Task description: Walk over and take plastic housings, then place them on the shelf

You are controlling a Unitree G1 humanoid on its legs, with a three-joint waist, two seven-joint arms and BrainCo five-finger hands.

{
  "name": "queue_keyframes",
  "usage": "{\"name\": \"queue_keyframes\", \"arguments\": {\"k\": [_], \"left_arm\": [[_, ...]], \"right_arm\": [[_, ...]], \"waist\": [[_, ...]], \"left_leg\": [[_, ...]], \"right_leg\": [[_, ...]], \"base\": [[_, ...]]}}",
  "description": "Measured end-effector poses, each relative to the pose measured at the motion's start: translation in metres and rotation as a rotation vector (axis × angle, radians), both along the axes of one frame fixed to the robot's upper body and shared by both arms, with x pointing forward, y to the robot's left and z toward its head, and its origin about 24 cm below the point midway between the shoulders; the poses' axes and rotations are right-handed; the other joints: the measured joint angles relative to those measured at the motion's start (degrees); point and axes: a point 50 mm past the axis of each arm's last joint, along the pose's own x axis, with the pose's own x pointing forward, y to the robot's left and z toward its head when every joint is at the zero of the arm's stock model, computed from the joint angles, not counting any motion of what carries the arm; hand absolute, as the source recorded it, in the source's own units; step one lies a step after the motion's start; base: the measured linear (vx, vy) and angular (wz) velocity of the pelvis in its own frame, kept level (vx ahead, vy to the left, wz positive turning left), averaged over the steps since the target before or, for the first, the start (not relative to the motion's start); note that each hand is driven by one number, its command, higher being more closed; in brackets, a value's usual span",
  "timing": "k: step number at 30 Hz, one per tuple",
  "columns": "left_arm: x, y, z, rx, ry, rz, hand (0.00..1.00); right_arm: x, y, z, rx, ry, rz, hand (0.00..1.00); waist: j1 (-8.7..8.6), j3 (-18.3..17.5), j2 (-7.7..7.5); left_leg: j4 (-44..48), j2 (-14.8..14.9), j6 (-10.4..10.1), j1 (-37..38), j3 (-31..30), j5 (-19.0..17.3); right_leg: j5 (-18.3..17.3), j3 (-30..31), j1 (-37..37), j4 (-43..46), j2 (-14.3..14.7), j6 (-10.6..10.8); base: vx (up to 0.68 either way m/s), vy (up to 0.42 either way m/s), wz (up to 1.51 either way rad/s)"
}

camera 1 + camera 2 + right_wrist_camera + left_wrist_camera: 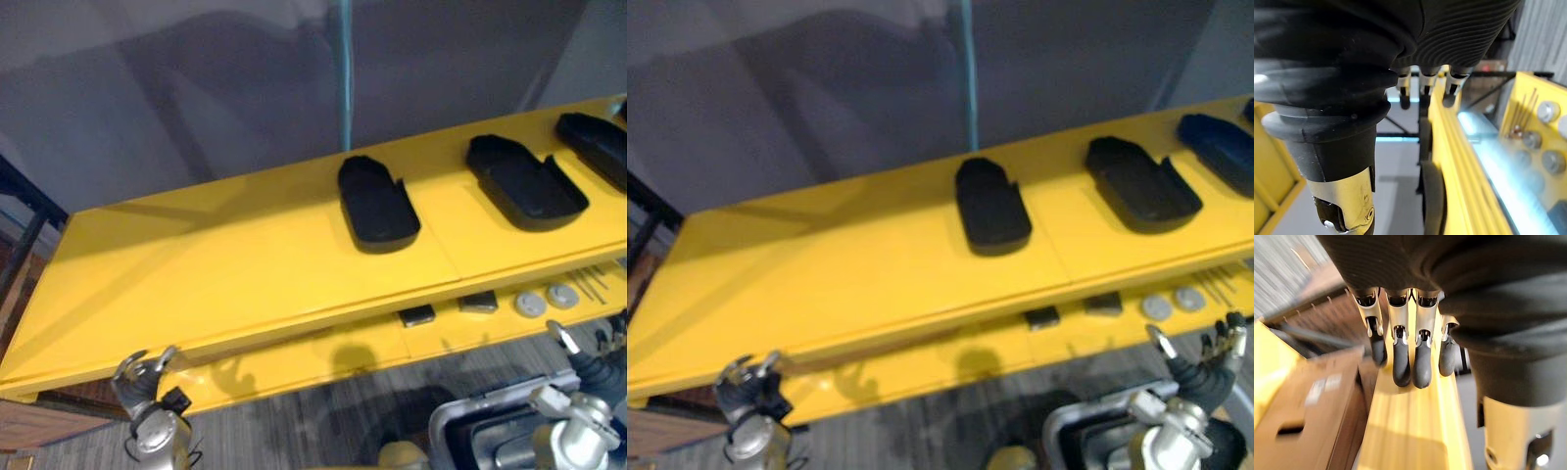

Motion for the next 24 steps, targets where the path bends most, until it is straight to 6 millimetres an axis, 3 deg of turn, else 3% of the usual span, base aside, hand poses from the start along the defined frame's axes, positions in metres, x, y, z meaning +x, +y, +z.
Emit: {"name": "queue_keyframes", "arguments": {"k": [2, 5, 8, 12, 17, 20, 24], "left_arm": [[-0.043, -0.008, -0.008, 0.032, 0.095, 0.264, 0.00], [-0.070, -0.006, 0.001, 0.157, 0.164, 0.379, 0.00], [-0.076, -0.002, 0.013, 0.291, 0.169, 0.393, 0.00], [-0.073, -0.003, 0.017, 0.321, 0.166, 0.426, 0.00], [-0.077, -0.010, 0.002, 0.141, 0.190, 0.416, 0.00], [-0.084, -0.020, -0.020, -0.084, 0.198, 0.266, 0.00], [-0.087, -0.052, -0.048, -0.399, 0.189, -0.055, 0.00]], "right_arm": [[-0.008, 0.000, -0.006, 0.014, 0.021, -0.022, 0.00], [-0.016, 0.002, -0.011, 0.028, 0.037, -0.038, 0.00], [-0.013, 0.005, -0.011, 0.031, 0.024, -0.027, 0.00], [-0.014, 0.005, -0.019, 0.049, 0.048, -0.029, 0.00], [-0.014, 0.005, -0.021, 0.054, 0.054, -0.039, 0.00], [-0.012, 0.006, -0.022, 0.063, 0.058, -0.053, 0.00], [-0.010, 0.005, -0.021, 0.064, 0.060, -0.086, 0.00]], "waist": [[0.77, 1.9, -2.30], [3.19, 2.9, -3.95], [4.91, 2.8, -3.94], [4.81, 2.3, -2.52], [4.76, 1.7, -1.89], [4.76, 1.3, -2.58], [4.79, 0.5, -3.33]], "left_leg": [[0.1, -0.1, 0.0, -0.2, -1.6, 0.0], [0.3, -0.2, 0.0, -1.1, -2.9, 0.0], [0.2, -0.6, 0.0, -1.1, -3.0, 0.0], [0.3, -0.9, 0.0, -1.0, -2.9, 0.1], [0.3, -0.6, 0.0, -0.9, -2.9, 0.1], [0.3, -0.5, 0.0, -0.9, -2.8, 0.1], [0.3, -0.5, 0.0, -0.8, -2.1, 0.0]], "right_leg": [[-0.1, -1.3, 0.5, 0.0, -0.2, 0.1], [0.1, -2.6, 1.0, -0.9, -0.4, 0.2], [0.1, -2.8, 1.3, -1.3, -0.7, 0.2], [0.2, -2.8, 2.0, -1.8, -0.9, 0.3], [0.2, -2.7, 2.0, -1.7, -0.6, 0.3], [0.2, -2.6, 1.9, -1.7, -0.5, 0.2], [0.7, -2.1, 1.7, -1.7, -0.5, 0.2]], "base": [[0.02, -0.011, 0.32], [0.01, -0.003, 0.29], [0.05, 0.024, 0.09], [0.02, 0.008, -0.02], [-0.02, -0.009, -0.01], [-0.05, -0.013, 0.00], [-0.05, 0.000, -0.07]]}}
